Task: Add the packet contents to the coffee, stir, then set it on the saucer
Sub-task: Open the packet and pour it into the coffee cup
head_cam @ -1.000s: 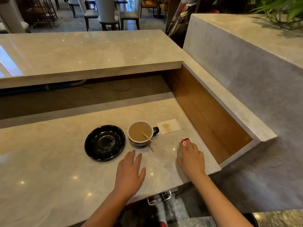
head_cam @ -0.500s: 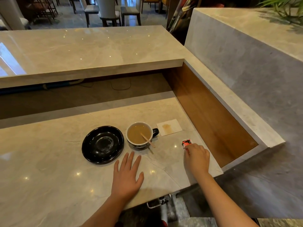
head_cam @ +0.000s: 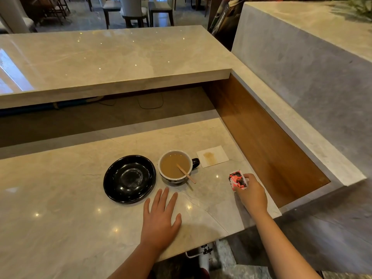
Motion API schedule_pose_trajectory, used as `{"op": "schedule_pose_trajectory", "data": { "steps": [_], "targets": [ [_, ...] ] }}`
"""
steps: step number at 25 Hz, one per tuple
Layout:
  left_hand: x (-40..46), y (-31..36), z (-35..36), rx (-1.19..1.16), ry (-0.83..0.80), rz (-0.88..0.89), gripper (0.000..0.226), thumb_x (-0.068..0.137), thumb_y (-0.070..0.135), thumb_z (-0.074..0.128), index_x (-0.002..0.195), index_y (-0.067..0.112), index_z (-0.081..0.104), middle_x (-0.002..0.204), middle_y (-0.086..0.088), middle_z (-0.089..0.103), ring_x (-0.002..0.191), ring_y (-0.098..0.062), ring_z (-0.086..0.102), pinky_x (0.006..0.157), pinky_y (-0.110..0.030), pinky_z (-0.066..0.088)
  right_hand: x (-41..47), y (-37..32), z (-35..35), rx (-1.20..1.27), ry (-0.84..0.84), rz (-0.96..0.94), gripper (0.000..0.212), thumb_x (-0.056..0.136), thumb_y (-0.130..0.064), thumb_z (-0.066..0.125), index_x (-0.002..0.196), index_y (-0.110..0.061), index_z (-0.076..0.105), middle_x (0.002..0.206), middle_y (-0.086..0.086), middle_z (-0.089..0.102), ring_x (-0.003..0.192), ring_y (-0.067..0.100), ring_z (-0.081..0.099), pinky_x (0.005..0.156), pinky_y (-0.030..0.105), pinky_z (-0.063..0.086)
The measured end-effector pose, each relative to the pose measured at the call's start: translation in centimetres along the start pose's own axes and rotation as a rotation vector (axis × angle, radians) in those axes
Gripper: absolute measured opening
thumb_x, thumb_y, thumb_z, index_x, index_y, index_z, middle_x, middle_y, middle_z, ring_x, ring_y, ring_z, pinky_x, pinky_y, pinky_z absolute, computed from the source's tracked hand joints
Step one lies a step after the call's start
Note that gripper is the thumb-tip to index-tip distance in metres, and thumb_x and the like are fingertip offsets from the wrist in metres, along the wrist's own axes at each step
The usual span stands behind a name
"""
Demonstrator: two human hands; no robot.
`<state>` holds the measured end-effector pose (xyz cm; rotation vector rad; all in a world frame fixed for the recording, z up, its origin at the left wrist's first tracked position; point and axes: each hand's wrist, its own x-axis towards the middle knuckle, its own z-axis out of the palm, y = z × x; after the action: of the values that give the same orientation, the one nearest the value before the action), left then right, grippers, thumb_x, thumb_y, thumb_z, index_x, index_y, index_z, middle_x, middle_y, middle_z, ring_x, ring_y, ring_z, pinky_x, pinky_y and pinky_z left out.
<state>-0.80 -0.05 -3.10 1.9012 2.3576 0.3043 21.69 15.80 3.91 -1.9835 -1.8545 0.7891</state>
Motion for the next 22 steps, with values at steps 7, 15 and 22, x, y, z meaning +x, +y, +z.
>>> {"op": "schedule_pose_trajectory", "data": {
  "steps": [7,15,22],
  "targets": [
    [-0.1,0.0,-0.1,-0.068,0.056,0.033,0.059,0.086,0.047,0.041,0.139,0.021,0.042,0.148,-0.011,0.035,0.137,-0.026,0.022,0.106,-0.050,0.014,-1.2,-1.0,-0.3,0.564,-0.149,0.110,0.017,0.094,-0.006,0.048,0.105,-0.011,0.059,0.108,0.019,0.066,0.082,0.024,0.063,0.065,0.028,0.053],
    [-0.1,0.1,-0.2,-0.087,0.059,0.030,0.058,0.086,0.047,0.041,0.138,0.021,0.044,0.146,-0.010,0.038,0.136,-0.026,0.025,0.106,-0.050,0.016,-2.5,-4.6,-0.4,1.206,-0.298,0.209,0.024,0.089,0.006,0.049,0.107,-0.006,0.057,0.066,0.007,0.072,0.055,0.012,0.067,0.049,0.018,0.055],
    [-0.1,0.2,-0.4,-0.106,0.053,0.016,0.059,0.084,0.046,0.043,0.137,0.022,0.047,0.146,-0.009,0.038,0.137,-0.025,0.025,0.106,-0.050,0.016,-2.2,-8.0,-0.8,1.168,-0.259,0.187,0.019,0.089,0.003,0.053,0.103,-0.009,0.055,0.080,0.018,0.066,0.054,0.011,0.068,0.046,0.018,0.054]
  ]
}}
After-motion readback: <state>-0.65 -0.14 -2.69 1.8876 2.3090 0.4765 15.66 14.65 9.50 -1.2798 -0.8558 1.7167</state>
